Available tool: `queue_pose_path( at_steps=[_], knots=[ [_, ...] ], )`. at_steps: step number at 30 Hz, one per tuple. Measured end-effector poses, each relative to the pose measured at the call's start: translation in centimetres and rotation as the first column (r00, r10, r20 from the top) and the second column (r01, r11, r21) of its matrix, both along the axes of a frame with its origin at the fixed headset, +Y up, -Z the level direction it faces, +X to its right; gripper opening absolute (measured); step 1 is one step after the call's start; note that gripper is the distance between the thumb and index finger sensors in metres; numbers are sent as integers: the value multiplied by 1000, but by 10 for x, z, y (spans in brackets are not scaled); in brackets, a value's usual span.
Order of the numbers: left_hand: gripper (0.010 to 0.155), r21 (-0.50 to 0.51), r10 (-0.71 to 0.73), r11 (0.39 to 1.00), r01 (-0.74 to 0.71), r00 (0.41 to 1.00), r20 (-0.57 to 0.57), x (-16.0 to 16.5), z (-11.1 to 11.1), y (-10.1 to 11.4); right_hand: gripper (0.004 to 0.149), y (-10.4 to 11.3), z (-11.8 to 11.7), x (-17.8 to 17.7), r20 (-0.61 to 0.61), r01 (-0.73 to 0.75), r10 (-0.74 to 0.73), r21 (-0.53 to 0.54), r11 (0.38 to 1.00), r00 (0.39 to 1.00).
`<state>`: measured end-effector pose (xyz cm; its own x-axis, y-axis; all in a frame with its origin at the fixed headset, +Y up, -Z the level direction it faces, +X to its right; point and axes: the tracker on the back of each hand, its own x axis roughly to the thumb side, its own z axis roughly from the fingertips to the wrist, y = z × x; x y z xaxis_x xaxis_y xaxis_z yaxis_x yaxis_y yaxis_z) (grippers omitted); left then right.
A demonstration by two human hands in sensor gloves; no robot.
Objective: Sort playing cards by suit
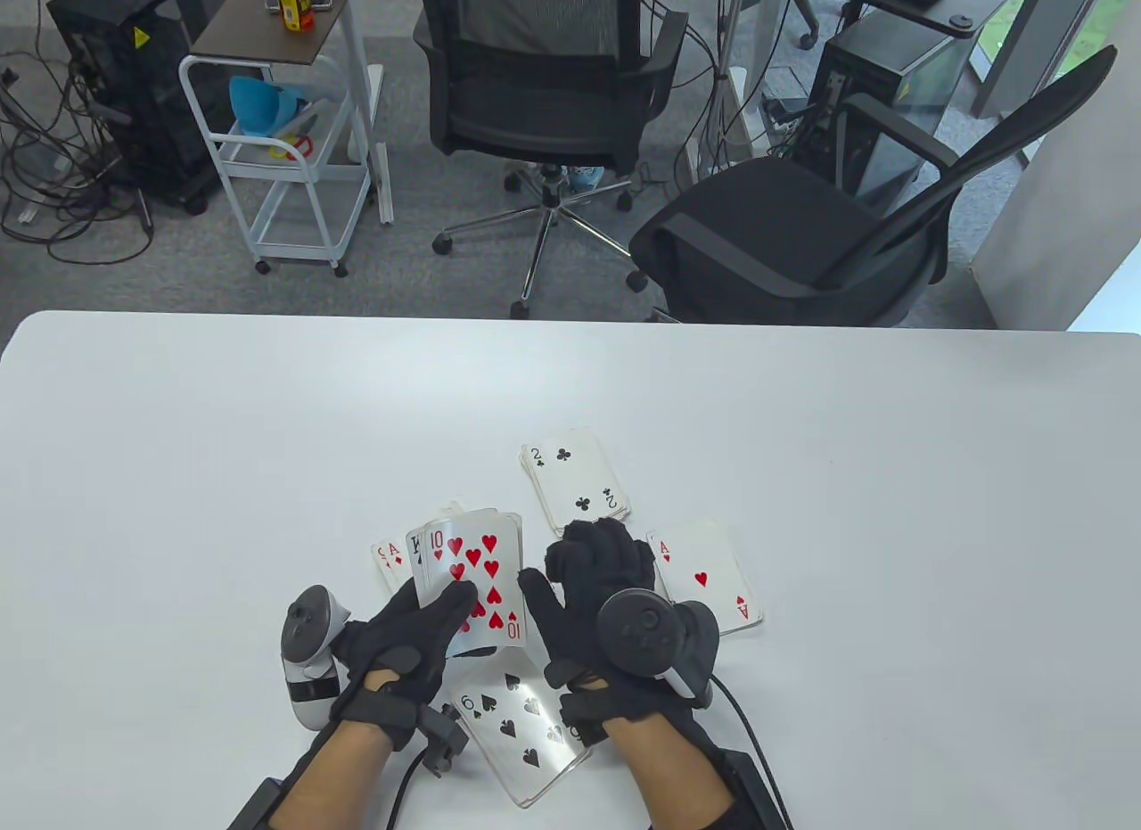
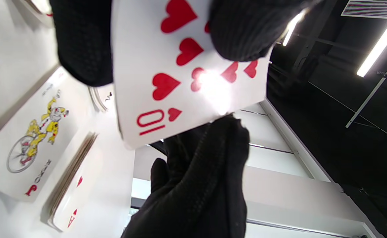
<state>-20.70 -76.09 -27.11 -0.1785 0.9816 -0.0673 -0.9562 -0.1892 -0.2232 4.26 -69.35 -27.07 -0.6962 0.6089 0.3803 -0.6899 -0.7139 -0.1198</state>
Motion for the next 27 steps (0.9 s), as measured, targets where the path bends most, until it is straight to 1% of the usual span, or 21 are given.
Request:
queue_pose_path(
  at_steps=[2, 5, 6, 8, 9, 12, 13, 15, 18, 23, 27],
  knots=[
    [49, -1, 0, 1000, 0, 1000, -11, 0, 1, 0, 53, -1, 1, -2, -23, 28, -28, 9, 1000, 999],
    [49, -4, -7, 1000, 7, 999, -38, -1, 2, 0, 55, -2, 4, -8, -41, 55, -55, -2, 998, 998],
    [49, -3, -4, 1000, 4, 999, -34, -1, 2, 0, 57, -3, 4, -9, -43, 42, -43, -8, 999, 998],
    [49, -1, 15, 1000, -15, 1000, -14, 0, 2, 0, 62, -6, 4, -14, -51, -36, 34, -47, 998, 998],
    [49, 0, 28, 1000, -28, 1000, -9, 0, 2, 0, 64, -8, 5, -17, -58, -57, 54, -48, 997, 997],
    [49, -3, 66, 998, -66, 998, 14, 4, 2, -1, 60, -8, 8, -23, -49, -58, 57, -15, 998, 997],
    [49, -6, 73, 997, -73, 997, 12, 4, 2, -1, 57, -8, 8, -23, -44, -35, 35, 1, 999, 998],
    [49, -18, 98, 995, -97, 995, 33, 5, 2, -3, 48, -5, 11, -23, -29, 11, -10, 27, 1000, 1000],
    [50, -40, 125, 992, -123, 991, 48, 7, 2, -6, 42, -2, 12, -21, 0, 29, -29, 83, 996, 1000],
    [51, -54, 137, 990, -133, 987, 79, 9, 2, -6, 38, -1, 12, -16, 4, 39, -40, 109, 993, 999],
    [50, -52, 141, 989, -137, 987, 83, 9, 2, -6, 39, 2, 11, -14, 31, -18, 14, 146, 989, 999]
  ],
)
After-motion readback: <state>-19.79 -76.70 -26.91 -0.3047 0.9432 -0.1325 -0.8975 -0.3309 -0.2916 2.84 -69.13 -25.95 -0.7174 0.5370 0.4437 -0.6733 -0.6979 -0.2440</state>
